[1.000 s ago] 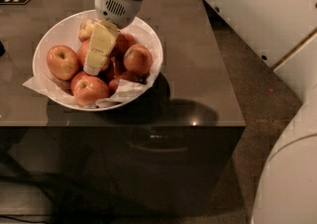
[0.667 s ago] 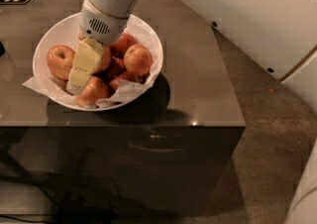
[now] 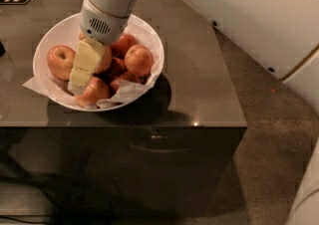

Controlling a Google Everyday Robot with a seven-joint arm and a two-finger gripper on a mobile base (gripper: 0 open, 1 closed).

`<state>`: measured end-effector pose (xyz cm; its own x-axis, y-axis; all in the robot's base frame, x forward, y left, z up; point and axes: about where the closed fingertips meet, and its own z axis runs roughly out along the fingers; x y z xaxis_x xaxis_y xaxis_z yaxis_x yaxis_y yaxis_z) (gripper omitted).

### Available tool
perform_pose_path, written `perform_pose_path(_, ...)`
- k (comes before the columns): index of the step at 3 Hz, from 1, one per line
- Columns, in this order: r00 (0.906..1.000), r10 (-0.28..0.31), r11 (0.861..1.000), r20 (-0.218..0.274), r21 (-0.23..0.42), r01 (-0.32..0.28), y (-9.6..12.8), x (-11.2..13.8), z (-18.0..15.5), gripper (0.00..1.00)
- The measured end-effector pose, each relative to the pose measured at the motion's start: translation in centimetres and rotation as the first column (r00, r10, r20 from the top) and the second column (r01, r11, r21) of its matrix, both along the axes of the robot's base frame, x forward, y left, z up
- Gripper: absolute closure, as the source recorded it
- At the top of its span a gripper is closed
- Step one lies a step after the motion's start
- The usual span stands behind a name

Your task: Pick apple from white bowl

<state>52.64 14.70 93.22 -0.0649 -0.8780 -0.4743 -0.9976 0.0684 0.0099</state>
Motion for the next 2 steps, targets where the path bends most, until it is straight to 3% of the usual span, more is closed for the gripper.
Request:
perform_pose_path(1, 0.993, -0.098, 0.995, 0.066, -0.027, 0.1, -4.0, 2.9, 2.5, 0.0)
perform_pose_path(2, 0.9964, -0.075, 0.997, 0.04, -0.022, 0.076, -3.1, 2.8, 1.5, 0.0)
